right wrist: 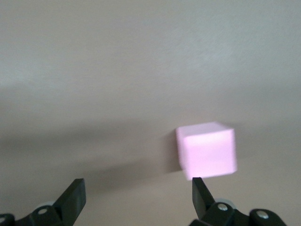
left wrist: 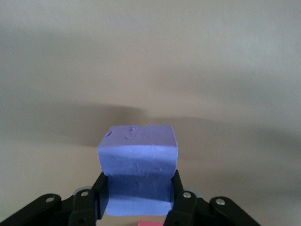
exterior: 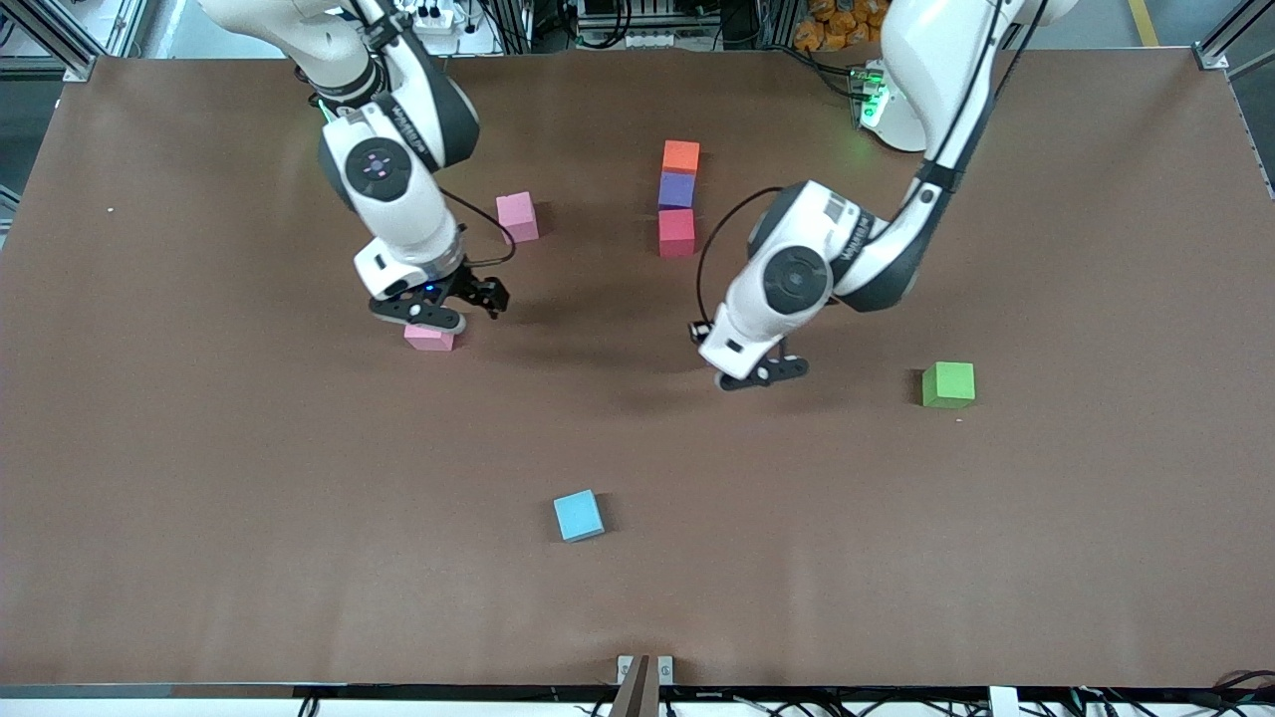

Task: Arrange blocks into number 1
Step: 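Carry the purple cube to the column while the right gripper grasps the pink cube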

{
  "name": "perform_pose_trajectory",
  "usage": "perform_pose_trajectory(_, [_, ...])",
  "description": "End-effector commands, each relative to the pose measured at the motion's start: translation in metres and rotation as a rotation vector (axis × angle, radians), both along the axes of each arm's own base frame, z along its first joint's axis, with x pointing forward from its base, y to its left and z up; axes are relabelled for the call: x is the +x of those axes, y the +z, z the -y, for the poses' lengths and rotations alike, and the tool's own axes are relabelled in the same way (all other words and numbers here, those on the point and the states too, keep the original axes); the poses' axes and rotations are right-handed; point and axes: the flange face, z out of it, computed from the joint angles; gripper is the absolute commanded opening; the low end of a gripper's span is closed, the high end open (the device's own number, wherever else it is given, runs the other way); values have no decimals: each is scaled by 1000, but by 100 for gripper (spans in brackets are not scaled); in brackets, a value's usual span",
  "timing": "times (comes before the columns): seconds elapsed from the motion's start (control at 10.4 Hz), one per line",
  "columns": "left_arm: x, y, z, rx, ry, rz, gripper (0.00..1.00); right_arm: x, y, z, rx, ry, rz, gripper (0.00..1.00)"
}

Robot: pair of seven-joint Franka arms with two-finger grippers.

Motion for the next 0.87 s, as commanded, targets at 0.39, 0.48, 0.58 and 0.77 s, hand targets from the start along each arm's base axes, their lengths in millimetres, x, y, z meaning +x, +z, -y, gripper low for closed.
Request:
perform_pose_trajectory(0.39, [-89,-30,49,34,-49,70,0,-2,-40,65,-13,202,-81,100])
perform_pose_trajectory(0.48, [-99,-33,54,41,-80,80,0,-1,-53,64,-6,196,-89,100])
perform_pose_trajectory(0.58, [-109,-32,61,35,-100,77,0,1,-61,65,7,171,-91,100])
perform_pose_trajectory(0.77, [-126,-31,71,55,-161,112,0,3,-71,70,31,134,-94,100])
